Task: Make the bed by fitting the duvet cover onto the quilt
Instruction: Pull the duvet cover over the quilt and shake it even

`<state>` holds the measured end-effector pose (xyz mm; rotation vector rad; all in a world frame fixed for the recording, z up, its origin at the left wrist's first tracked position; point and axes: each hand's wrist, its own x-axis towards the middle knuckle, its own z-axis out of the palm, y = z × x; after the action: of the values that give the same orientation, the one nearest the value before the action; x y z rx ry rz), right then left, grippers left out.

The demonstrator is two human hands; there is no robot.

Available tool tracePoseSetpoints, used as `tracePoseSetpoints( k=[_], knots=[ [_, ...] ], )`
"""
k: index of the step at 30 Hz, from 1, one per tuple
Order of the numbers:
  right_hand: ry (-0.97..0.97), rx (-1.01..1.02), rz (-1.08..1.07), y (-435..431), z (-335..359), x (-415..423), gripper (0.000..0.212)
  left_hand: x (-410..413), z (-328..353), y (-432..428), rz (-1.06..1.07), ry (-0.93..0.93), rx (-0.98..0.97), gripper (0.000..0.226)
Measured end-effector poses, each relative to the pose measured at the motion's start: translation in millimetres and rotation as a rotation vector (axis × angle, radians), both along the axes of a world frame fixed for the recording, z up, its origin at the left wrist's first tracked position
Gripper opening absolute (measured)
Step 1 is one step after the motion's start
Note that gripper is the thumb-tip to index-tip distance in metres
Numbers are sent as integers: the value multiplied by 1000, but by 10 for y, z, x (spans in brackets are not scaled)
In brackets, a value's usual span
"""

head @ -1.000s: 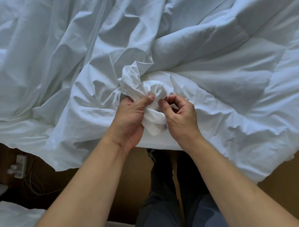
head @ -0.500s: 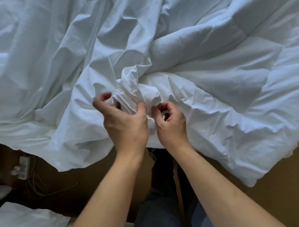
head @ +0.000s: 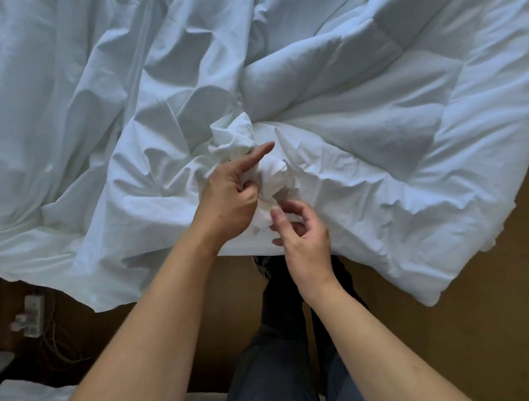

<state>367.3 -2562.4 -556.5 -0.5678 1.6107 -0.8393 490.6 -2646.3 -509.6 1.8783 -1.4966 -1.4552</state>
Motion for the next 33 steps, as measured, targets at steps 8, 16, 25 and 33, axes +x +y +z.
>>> tracePoseSetpoints(
  k=[8,16,25,33],
  knots=[
    [-324,473,-1188,679,-340,-1114,91,-136,-55,52,28,213,96,83],
    [531,30,-889,109,-101,-1249,47,-227,-152,81,104,367,108,69],
    [833,-508,58,-571,327,-1015,27,-321,-112,84,163,436,106,70],
    [589,-448,599,-927,287,-1170,48,-380,-190,33,324,492,100,78]
  ],
)
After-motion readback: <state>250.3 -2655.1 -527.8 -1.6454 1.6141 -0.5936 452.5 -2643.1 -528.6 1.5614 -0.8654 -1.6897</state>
